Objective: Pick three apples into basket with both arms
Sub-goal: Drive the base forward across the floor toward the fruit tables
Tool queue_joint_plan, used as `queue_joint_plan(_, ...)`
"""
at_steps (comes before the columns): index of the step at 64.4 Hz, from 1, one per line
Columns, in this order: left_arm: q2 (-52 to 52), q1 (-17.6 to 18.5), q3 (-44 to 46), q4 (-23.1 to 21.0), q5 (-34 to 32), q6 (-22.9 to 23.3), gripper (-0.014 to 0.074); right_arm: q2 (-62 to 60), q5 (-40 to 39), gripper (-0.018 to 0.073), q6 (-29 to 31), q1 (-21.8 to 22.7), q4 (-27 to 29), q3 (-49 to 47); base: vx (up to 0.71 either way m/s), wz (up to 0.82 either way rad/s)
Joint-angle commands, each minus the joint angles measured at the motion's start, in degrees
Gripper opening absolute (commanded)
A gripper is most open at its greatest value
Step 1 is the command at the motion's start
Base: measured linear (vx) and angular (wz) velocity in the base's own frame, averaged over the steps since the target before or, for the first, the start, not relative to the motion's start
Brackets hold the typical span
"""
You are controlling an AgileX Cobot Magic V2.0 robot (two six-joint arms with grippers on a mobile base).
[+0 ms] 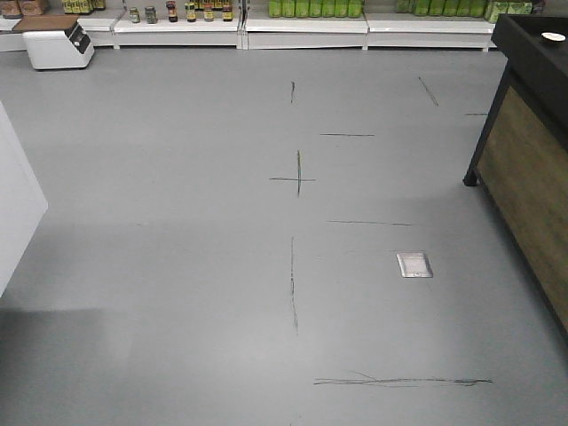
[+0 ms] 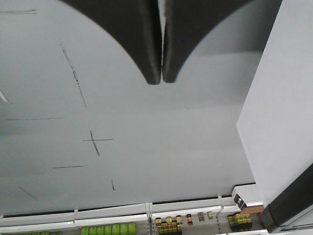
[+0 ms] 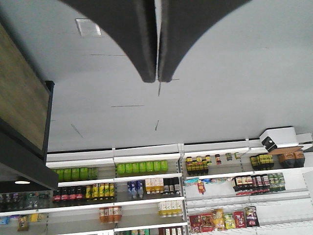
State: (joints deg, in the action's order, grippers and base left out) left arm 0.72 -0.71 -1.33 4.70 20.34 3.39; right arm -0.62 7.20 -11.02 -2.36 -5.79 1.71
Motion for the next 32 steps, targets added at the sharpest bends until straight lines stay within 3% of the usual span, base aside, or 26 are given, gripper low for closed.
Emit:
queue_joint_plan(1, 1.24, 0.06, -1.53, 0.03, -3.89, 0.38, -0.0007, -0.48, -4.3, -0.0003, 0.1, 0.07, -0.13, 0.57, 0.06, 0.03)
queue_joint_plan(32, 1.24, 0.06, -1.53, 0.03, -3.89, 0.38, -0.0007, -0.48, -4.3, -0.0003, 0.1, 0.07, -0.13, 0.57, 0.08, -0.01)
